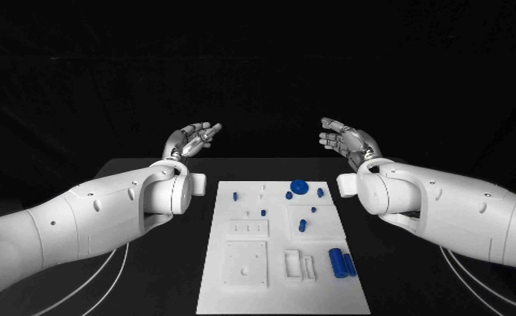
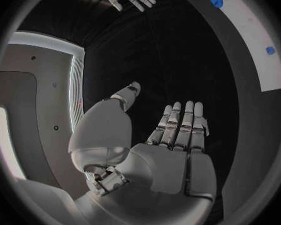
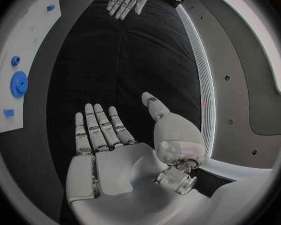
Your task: Assemble the parts on the task board
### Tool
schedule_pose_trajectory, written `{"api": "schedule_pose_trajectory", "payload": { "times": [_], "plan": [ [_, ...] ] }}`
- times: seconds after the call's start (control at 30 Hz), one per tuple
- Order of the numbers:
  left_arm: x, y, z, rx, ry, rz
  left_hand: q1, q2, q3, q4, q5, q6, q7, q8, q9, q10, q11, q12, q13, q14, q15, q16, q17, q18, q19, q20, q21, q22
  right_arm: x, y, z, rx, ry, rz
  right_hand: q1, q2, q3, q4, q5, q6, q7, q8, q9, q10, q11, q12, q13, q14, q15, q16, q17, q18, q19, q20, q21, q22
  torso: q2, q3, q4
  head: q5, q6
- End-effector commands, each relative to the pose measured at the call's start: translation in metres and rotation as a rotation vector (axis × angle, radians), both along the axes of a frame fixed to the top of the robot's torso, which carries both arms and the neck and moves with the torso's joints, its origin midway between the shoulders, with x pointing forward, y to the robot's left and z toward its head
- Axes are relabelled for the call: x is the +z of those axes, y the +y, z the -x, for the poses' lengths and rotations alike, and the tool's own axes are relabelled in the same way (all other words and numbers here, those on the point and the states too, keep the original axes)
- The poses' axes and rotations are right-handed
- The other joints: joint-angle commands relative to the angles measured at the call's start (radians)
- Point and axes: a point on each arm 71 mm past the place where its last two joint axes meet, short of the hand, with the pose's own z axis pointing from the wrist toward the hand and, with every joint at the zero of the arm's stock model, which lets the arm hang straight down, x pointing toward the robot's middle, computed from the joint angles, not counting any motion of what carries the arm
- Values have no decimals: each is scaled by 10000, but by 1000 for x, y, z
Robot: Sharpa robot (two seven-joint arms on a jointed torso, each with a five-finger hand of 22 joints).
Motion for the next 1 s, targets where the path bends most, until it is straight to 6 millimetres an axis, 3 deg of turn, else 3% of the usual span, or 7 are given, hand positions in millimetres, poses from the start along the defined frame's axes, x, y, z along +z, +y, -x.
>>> {"api": "schedule_pose_trajectory", "payload": {
  "times": [0.03, 0.27, 0.43, 0.6, 0.67, 0.87, 1.0],
  "plan": [
    [5, -2, -11, -1013, 362, 119, 418, -44, 170, 14, 76, 183, 48, 151, 173, 256, 39, 53, 30, 232, 68, 133, 160, -155, 185, 27, 142, 489, 1, 4, -8, 1696, 1077, 20, 717, 63, 447, -312, 97, 262, 745, 203, 158, 366, 113, 74, 37, 278, 93, 209, 172, 147, 325, 81, 86, 888, 2, -2, -1, 1, 2],
    [10, 1, -19, -1058, 336, -7, 440, -25, 147, 3, 78, 183, 56, 160, 182, 263, 41, 59, 33, 228, 69, 138, 167, -155, 179, 24, 153, 488, 9, -3, -18, 2006, 1321, 239, 2204, -347, 1362, -648, -80, 749, 1033, 502, 233, 1097, 339, 261, 101, 878, 383, 597, 354, 352, 1162, 19, 282, 1727, 2, -2, -1, 1, 2],
    [10, 1, -14, -1516, 465, 115, 520, 137, -24, -60, 81, 250, 203, 229, 232, 423, 119, 114, 59, 330, 93, 223, 225, -155, 236, -18, 241, 481, 14, -9, -34, 2451, -331, 3443, 3189, -763, 2040, -681, -185, 1454, 970, 802, 285, 1897, 125, 467, 142, 1743, 152, 1015, 499, 675, 1984, -47, 456, 1678, -11, -29, -7, 49, -72],
    [10, 3, -9, -2016, 523, -105, 1210, 44, -82, -720, 59, 699, 515, 452, 312, 927, 253, 258, 112, 943, 93, 567, 364, -110, 842, -248, 535, 450, 15, -8, -38, 3065, -1262, 5922, 3945, -1136, 2646, -713, -60, 2523, 708, 1183, 362, 3010, -276, 792, 233, 3864, -760, 2042, 966, 1551, 4369, -198, 1216, 1486, 4, -11, -30, 73, -111],
    [12, 4, -6, -2310, 560, -41, 1663, -62, 19, -1234, 62, 1038, 710, 575, 331, 1264, 384, 339, 132, 1635, 221, 881, 464, 187, 1451, -210, 776, 434, 17, -8, -38, 3177, -1559, 6673, 4184, -1271, 2743, -721, -104, 2944, 582, 1247, 338, 3454, -487, 812, 206, 5554, -1476, 2838, 1462, 2076, 6291, -334, 1794, 1214, 52, -8, -21, 46, -96],
    [15, -1, -1, -2897, 473, -151, 1923, 128, 159, -2076, 218, 1689, 921, 746, 310, 2201, 520, 622, 219, 2890, -22, 1378, 571, 662, 2524, -365, 1143, 408, 21, -3, -37, 3609, -2632, 9217, 4373, -1397, 2206, -715, -862, 3598, 417, 1353, 320, 4393, -1072, 993, 295, 7747, -2185, 4300, 2473, 2082, 9029, -1389, 2908, 1163, 212, 21, 117, -27, -132],
    [19, -6, 7, -3168, 409, -131, 1664, 483, 188, -2998, 764, 2839, 778, 1025, 290, 4029, 141, 1319, 586, 3749, -360, 1659, 684, 697, 3276, -633, 1440, 392, 20, 5, -33, 4247, -3171, 10654, 4692, -1466, 1756, -734, -1100, 3907, 287, 1337, 331, 4920, -1333, 1049, 433, 8186, -2452, 5364, 3280, 2082, 10316, -2023, 3649, 1419, 350, 44, 256, -142, -123]
  ]
}}
